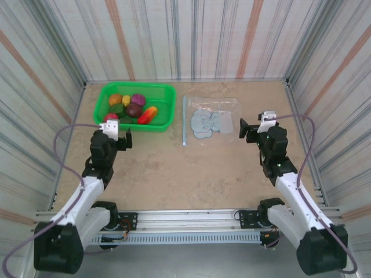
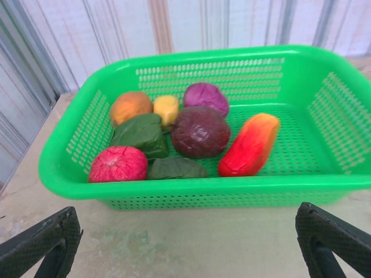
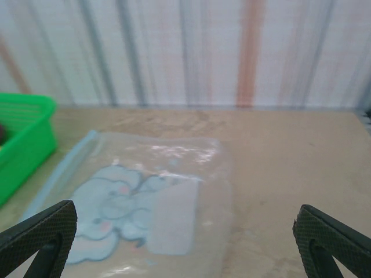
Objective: Place the food in the zip-top bag and seal the zipper
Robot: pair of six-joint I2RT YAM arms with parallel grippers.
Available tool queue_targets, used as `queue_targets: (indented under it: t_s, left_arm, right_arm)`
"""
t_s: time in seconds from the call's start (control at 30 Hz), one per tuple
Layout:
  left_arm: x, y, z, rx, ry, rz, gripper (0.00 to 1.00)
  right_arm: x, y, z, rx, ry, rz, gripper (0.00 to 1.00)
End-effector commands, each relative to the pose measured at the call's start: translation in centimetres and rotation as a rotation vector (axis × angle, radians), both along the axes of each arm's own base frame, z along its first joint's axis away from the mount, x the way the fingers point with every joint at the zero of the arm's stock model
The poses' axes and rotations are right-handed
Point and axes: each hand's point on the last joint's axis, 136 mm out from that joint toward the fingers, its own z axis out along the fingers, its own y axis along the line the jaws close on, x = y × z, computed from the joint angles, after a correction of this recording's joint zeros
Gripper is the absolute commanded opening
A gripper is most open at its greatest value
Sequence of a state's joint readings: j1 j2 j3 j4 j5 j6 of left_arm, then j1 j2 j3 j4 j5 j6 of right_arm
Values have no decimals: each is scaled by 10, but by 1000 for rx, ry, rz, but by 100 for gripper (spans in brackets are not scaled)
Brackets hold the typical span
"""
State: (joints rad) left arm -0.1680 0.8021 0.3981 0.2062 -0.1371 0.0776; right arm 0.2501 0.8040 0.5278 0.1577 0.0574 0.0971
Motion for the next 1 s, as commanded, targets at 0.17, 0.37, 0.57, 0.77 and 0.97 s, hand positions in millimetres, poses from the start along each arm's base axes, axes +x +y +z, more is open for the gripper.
queue_targets:
  t_s: [0.17,0.37,0.57,0.77,0.97]
  left_arm:
    - [-52,-48,65,-1,121,-105,99]
    - [-82,-76,85,1,394,-233,99]
    - [-64,-89,74,-234,467,-223,99]
    - [-47,-84,72,-394,480,-158,99]
    - [-51,-86,78,-401,408,-211,99]
  right_arm:
    - [-54,87,53,-46,81,187,99]
    - [-57,89,47,62,380,184,99]
    - [-9,114,0,184,587,229,99]
    - [37,168,-70,192,783,211,88]
    - [90,207,-127,140,885,166,64]
